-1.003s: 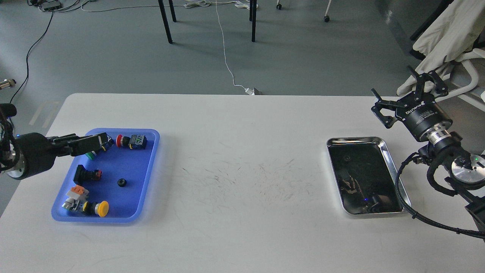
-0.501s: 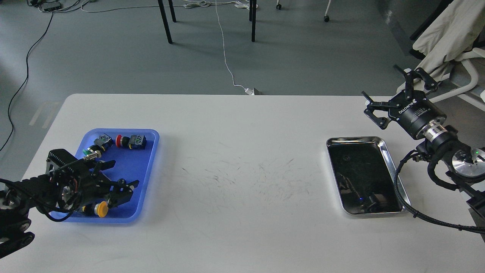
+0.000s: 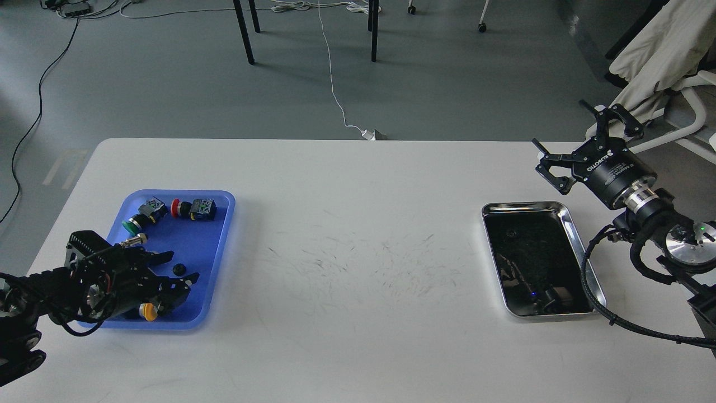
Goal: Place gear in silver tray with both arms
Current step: 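Grasp another black gear in the blue tray with the left gripper, then carry the second gear with the left gripper to the table center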
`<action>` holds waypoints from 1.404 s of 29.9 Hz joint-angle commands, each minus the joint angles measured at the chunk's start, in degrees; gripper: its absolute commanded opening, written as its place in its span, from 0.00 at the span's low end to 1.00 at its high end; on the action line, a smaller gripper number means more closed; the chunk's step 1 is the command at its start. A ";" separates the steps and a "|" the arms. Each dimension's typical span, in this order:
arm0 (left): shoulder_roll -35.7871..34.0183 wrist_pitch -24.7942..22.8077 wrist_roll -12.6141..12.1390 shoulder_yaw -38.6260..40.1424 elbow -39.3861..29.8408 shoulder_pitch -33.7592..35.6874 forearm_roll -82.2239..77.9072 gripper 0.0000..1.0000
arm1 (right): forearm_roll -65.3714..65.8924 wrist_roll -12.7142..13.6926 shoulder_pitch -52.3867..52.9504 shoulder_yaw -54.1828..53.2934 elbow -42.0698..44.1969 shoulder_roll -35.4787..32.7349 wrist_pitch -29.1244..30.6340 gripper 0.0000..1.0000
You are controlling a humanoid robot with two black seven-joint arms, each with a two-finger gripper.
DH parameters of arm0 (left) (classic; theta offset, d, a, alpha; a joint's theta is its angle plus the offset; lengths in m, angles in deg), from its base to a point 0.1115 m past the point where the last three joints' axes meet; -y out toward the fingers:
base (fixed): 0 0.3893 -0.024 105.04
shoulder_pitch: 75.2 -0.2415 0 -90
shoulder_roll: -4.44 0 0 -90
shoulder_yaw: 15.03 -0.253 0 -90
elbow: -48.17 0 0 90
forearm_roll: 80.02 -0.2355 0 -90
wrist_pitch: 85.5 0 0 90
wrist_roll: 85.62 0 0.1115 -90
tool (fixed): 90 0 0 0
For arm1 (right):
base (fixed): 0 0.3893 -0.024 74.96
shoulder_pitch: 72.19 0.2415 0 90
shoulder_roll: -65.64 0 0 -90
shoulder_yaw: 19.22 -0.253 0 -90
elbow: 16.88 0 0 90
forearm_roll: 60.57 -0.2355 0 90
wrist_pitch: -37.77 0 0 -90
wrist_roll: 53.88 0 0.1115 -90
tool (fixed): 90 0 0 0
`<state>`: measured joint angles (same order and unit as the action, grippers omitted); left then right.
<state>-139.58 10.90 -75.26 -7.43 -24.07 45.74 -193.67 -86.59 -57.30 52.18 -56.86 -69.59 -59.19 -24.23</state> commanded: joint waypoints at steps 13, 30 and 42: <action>0.14 -3.15 3.88 0.05 1.93 0.00 1.41 0.16 | 0.00 -0.01 0.09 -0.33 -0.02 -0.07 0.00 0.95; -3.18 -4.63 3.88 0.76 -3.94 10.88 7.39 0.07 | 0.00 -0.01 0.53 -0.59 -0.10 -0.25 0.00 0.95; 12.86 -10.71 -6.13 0.58 -14.34 17.49 11.79 0.07 | 0.00 0.08 0.61 -1.38 0.95 -4.73 0.00 0.95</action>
<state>-133.93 0.25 -79.03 -6.48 -39.62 63.41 -181.52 -86.59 -57.28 52.77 -58.26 -69.09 -63.66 -24.23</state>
